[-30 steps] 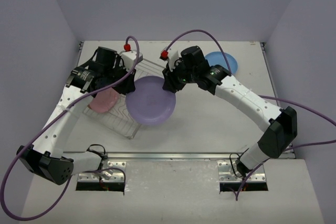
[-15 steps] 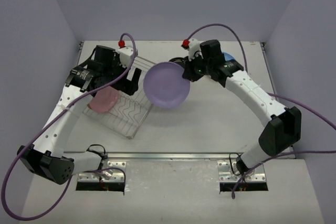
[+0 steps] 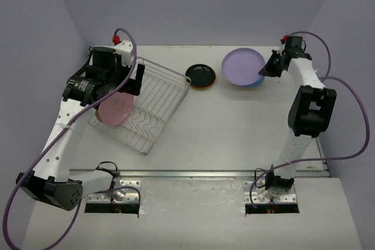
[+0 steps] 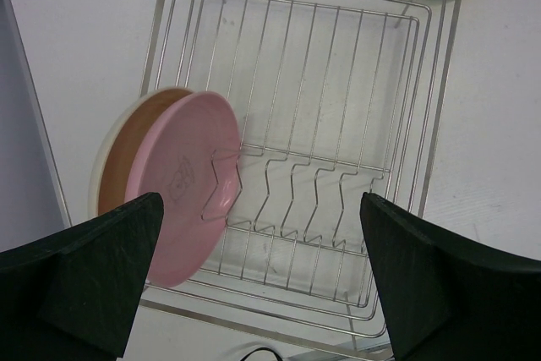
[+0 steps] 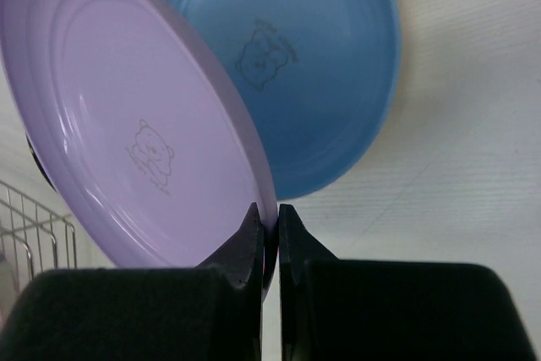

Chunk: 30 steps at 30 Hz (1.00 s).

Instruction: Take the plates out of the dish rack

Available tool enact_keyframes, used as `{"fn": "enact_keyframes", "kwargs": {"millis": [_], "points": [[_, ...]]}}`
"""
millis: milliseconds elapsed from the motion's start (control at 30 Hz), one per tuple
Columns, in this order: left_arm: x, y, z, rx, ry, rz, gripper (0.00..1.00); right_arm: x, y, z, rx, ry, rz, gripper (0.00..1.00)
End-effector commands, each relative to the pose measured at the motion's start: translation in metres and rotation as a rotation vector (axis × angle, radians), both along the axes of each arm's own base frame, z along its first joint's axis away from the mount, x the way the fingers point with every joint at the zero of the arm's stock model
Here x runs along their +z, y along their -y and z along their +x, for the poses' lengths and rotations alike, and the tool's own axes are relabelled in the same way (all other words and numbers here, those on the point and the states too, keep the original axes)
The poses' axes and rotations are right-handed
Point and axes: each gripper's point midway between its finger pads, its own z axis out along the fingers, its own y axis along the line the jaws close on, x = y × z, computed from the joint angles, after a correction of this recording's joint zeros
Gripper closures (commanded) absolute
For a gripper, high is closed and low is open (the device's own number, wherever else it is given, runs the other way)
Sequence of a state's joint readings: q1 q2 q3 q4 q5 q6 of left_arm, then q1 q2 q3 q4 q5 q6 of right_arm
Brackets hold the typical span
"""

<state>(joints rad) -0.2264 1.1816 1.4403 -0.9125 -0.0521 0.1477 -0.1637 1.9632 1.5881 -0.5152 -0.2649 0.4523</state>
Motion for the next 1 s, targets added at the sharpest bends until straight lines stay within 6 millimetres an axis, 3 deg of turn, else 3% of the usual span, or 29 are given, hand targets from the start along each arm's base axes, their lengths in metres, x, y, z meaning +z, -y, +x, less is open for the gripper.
{"fn": "enact_keyframes", "kwargs": {"millis": [0, 100, 200, 367, 600, 667, 700, 767, 800, 867, 900, 967], "points": [[0.013, -0.003, 0.008, 0.032, 0.056, -0.03, 0.0, 0.031, 0.017, 0.042, -0.103, 0.092, 0.076, 1.0], [0.01, -0.003, 0.007, 0.027, 0.045, -0.025, 0.0, 0.03, 0.026, 0.06, -0.123, 0.109, 0.075, 1.0], [0.006, -0.004, 0.007, 0.027, 0.036, -0.021, 0.0, 0.013, 0.031, 0.069, -0.134, 0.087, 0.083, 1.0], [-0.006, -0.006, 0.004, 0.032, 0.014, -0.012, 0.0, -0.014, 0.03, 0.072, -0.135, 0.043, 0.11, 1.0], [-0.006, -0.004, 0.004, 0.026, 0.017, -0.018, 0.0, -0.028, 0.031, 0.069, -0.135, 0.014, 0.106, 0.97], [-0.005, -0.004, 0.004, 0.023, 0.021, -0.023, 0.0, -0.028, 0.029, 0.068, -0.128, 0.014, 0.107, 0.88], [-0.005, -0.004, 0.004, 0.025, 0.022, -0.022, 0.0, -0.028, 0.028, 0.067, -0.124, 0.014, 0.111, 0.75], [-0.005, -0.006, 0.004, 0.031, 0.025, -0.015, 0.0, -0.026, 0.026, 0.065, -0.115, 0.015, 0.118, 0.38], [-0.005, -0.006, 0.004, 0.031, 0.025, -0.014, 0.0, -0.025, 0.025, 0.065, -0.111, 0.016, 0.121, 0.33], [-0.002, -0.006, 0.003, 0.031, 0.032, -0.014, 0.0, -0.024, 0.024, 0.061, -0.107, 0.013, 0.127, 0.09], [-0.001, -0.007, 0.002, 0.031, 0.037, -0.014, 0.0, -0.021, 0.024, 0.06, -0.107, 0.016, 0.127, 0.01], [0.003, -0.009, 0.001, 0.04, 0.051, -0.01, 0.0, -0.017, 0.023, 0.057, -0.102, 0.017, 0.125, 0.01]]}}
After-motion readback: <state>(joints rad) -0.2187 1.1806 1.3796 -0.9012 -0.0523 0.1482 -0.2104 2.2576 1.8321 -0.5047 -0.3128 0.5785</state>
